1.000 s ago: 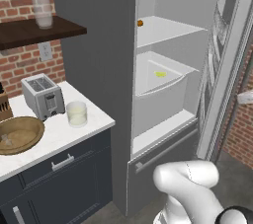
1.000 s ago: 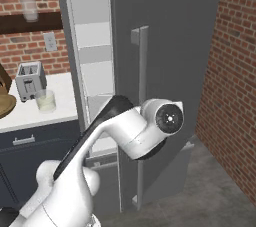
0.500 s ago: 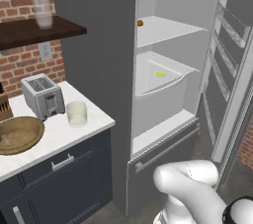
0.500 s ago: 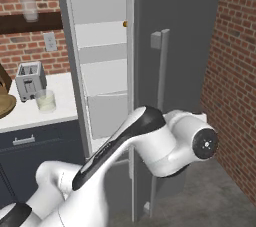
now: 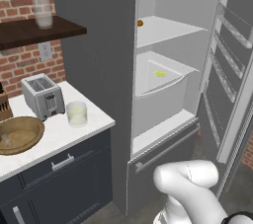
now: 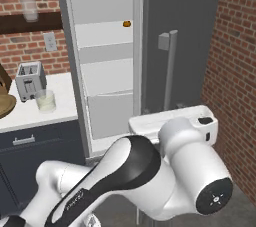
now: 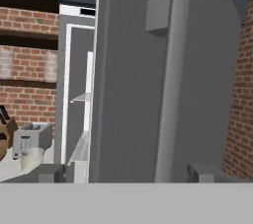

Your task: Grab a lemon wedge from the fridge and one ice cube from the ice bowl, and put them in the glass of lemonade.

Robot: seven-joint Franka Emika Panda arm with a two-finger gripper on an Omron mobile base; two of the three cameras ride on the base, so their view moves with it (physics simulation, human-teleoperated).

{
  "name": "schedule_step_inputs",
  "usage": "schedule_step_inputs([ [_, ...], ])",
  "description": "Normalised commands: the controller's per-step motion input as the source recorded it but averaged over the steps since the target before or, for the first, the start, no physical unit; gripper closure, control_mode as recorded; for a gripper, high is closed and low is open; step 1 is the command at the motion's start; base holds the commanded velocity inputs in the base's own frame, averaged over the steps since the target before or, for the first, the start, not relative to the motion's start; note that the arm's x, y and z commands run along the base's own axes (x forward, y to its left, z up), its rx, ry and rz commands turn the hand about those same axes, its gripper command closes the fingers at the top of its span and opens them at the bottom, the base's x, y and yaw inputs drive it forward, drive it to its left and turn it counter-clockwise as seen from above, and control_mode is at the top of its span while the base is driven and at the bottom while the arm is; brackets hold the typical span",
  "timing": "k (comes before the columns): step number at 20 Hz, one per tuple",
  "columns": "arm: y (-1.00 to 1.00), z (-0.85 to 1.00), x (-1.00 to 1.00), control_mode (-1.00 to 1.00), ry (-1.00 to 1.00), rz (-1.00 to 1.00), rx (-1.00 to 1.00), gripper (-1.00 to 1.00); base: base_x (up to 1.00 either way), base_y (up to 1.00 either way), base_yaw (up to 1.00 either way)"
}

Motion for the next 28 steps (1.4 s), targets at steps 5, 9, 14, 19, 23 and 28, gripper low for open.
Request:
schedule_step_inputs([
  [5, 0.36, 0.58, -0.70, -1.00, -0.11, 0.00, -0.05, -1.00, 0.00, 0.00, 0.00],
  [9, 1.00, 0.21, -0.07, -1.00, 0.01, 0.00, -0.23, -1.00, 0.00, 0.00, 0.00],
  [14, 1.00, 0.00, 0.00, -1.00, 0.04, -0.04, -0.31, -1.00, 0.00, 0.00, 0.00],
  [19, 1.00, 0.02, 0.00, -1.00, 0.00, -0.09, -0.33, -1.00, 0.00, 0.00, 0.00],
  [23, 1.00, 0.07, 0.27, -1.00, 0.05, -0.15, -0.33, -1.00, 0.00, 0.00, 0.00],
  [28, 0.94, 0.05, 0.89, -1.00, 0.25, -0.19, -0.33, -1.00, 0.00, 0.00, 0.00],
])
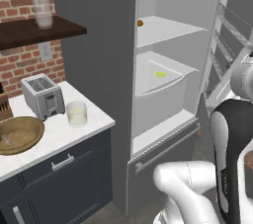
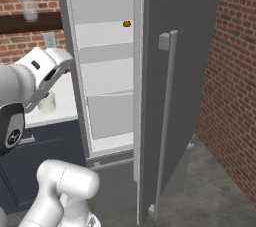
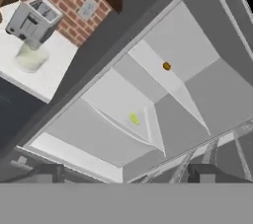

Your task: Grab a lemon wedge from the fridge and one ice cube from the ice bowl, and put them in the glass of lemonade.

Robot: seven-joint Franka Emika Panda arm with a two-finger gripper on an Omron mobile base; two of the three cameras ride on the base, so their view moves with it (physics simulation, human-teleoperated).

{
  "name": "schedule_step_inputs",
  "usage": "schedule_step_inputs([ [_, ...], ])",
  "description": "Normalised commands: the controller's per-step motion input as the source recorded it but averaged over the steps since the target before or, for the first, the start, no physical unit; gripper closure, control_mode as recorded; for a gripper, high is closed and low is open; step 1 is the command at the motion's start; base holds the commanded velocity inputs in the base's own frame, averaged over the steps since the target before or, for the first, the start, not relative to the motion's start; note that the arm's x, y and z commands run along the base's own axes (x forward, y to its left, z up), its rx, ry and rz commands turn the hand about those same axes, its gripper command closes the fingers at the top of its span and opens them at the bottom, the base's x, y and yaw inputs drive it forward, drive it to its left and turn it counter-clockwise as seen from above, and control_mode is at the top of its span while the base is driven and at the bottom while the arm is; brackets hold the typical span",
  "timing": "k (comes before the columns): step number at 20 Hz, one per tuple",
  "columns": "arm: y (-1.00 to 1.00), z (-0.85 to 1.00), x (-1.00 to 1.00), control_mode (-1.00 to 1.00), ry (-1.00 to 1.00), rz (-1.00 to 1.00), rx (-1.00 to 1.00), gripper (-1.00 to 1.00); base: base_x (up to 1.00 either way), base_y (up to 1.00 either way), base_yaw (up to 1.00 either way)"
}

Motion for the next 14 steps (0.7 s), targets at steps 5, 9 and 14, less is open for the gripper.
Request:
schedule_step_inputs([
  [5, 0.47, 0.07, 1.00, -1.00, 0.40, -0.22, -0.34, -1.00, 0.00, 0.00, 0.00],
  [9, 0.00, 0.02, 0.87, -1.00, 0.42, -0.24, -0.45, -1.00, 0.00, 0.00, 0.00],
  [14, 0.00, -0.17, 0.42, -1.00, 0.12, -0.24, -0.39, -1.00, 0.00, 0.00, 0.00],
])
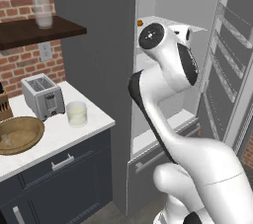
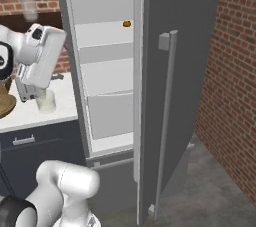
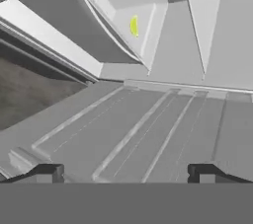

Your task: Grab a lemon wedge from the fridge and one ice cube from the ice bowl, and put them in the glass of lemonade.

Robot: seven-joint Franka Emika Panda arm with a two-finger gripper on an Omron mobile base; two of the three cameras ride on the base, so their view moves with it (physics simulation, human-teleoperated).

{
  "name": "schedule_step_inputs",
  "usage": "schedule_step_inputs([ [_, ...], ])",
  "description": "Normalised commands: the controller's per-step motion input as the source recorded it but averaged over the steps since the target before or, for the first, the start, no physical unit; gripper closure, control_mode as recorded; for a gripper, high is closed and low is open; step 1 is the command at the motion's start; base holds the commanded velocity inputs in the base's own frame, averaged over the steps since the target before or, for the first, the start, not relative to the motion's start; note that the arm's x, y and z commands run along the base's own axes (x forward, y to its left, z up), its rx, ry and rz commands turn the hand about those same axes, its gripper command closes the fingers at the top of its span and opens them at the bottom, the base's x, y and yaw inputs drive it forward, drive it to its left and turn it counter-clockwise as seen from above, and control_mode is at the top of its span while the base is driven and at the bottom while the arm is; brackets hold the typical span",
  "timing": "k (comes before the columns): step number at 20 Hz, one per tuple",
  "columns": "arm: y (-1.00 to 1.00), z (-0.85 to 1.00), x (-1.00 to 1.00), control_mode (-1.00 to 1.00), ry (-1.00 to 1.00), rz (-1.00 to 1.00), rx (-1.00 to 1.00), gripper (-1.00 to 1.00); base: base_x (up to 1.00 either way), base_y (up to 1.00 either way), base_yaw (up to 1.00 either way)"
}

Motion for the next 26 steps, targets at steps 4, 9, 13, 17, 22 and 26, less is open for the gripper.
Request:
schedule_step_inputs([
  [4, -0.14, -0.29, 0.00, -1.00, 0.00, -0.22, -0.31, -1.00, 0.00, 0.00, 0.00],
  [9, -0.37, -0.30, 0.00, -1.00, -0.02, -0.24, -0.26, -1.00, 0.00, 0.00, 0.00],
  [13, -0.52, -0.02, 0.05, -1.00, 0.02, -0.24, -0.18, -1.00, 0.00, 0.00, 0.00],
  [17, -0.45, 0.08, 0.22, -1.00, 0.11, -0.19, -0.06, -1.00, 0.00, 0.00, 0.00],
  [22, -0.66, 0.13, 0.05, -1.00, 0.13, -0.17, 0.00, -1.00, 0.00, 0.00, 0.00],
  [26, -0.67, -0.01, 0.19, -1.00, 0.15, -0.21, 0.00, -1.00, 0.00, 0.00, 0.00],
])
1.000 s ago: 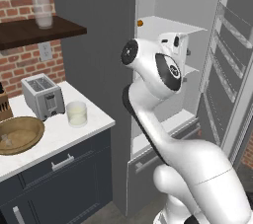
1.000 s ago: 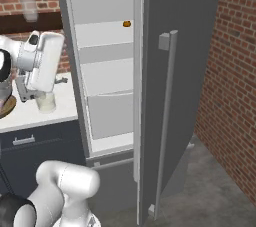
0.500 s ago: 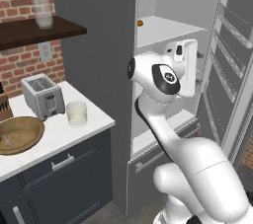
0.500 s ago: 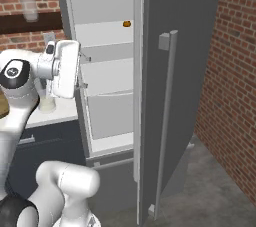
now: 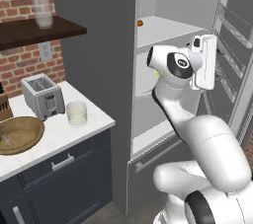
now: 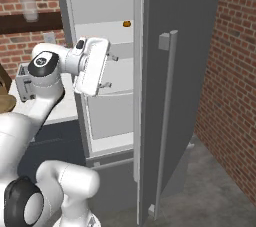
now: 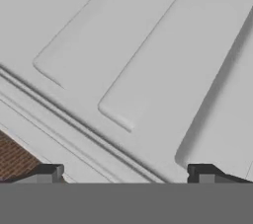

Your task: Grab a lemon wedge from the fridge and one ice cube from the ice bowl, and put them in the glass of lemonade.

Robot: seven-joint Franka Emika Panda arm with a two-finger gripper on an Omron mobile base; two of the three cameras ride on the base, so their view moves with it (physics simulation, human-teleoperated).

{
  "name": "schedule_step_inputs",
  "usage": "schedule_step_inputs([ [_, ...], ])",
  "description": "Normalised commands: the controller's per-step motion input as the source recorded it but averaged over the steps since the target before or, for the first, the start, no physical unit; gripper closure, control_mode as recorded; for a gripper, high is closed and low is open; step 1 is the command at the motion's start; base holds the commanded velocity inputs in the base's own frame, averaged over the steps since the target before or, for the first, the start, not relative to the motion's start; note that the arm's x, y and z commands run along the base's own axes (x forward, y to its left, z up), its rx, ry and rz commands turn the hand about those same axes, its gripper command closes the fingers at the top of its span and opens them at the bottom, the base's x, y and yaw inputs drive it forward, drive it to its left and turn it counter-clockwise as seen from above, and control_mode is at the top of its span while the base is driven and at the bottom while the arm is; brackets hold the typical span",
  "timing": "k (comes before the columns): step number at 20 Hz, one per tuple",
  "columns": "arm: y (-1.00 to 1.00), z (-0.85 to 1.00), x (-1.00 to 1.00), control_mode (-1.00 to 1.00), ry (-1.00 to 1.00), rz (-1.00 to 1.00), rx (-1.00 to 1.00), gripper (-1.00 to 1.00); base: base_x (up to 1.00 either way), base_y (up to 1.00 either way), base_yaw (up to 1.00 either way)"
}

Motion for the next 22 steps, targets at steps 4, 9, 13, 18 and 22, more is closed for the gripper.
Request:
schedule_step_inputs([
  [4, -0.62, -0.23, 0.04, -1.00, 0.09, -0.27, 0.00, -1.00, 0.00, 0.00, 0.00],
  [9, -0.50, -0.21, 0.06, -1.00, 0.04, -0.25, -0.01, -1.00, 0.00, 0.00, 0.00],
  [13, -0.74, -0.01, -0.05, -1.00, 0.05, -0.28, 0.00, -1.00, 0.00, 0.00, 0.00],
  [18, -0.97, 0.00, -0.50, -1.00, 0.00, -0.31, 0.00, -1.00, 0.00, 0.00, 0.00],
  [22, -1.00, 0.00, -0.56, -1.00, 0.00, -0.30, 0.00, -1.00, 0.00, 0.00, 0.00],
])
